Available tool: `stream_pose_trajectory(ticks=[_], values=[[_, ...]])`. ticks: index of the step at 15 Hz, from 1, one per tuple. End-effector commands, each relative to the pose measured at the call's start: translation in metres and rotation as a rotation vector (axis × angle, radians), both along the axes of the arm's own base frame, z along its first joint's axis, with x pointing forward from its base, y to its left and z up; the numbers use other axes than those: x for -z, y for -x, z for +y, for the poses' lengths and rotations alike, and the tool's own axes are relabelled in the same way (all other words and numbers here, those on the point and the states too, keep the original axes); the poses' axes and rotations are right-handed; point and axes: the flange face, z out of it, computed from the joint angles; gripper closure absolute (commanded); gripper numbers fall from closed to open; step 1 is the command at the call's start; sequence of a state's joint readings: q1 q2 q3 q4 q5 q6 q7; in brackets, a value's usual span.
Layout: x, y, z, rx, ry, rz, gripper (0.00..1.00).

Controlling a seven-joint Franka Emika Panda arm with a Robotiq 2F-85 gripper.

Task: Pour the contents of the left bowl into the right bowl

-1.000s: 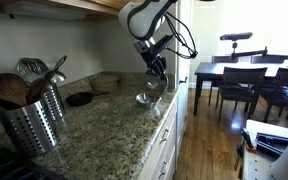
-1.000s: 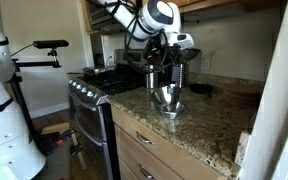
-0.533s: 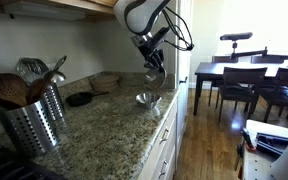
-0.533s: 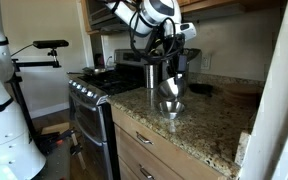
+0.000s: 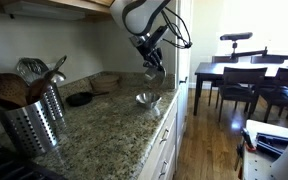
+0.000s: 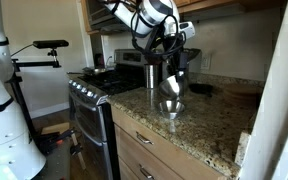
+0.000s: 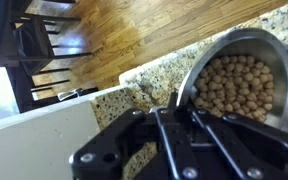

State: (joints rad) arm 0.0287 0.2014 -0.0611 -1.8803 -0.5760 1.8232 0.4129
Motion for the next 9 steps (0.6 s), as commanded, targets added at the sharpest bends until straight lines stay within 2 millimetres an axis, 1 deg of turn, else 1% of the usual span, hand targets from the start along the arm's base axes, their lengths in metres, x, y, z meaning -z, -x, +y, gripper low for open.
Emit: stream_pose_trajectory(ticks=[1,6,9], values=[[-0.001,-0.002,0.004,-0.003,0.064,0.018,0.93],[0.007,-0.004,0.016,-0.042,0.104,0.038,0.93],[0.009,-0.005,0.026,-0.067,0.135,0.044,0.93]])
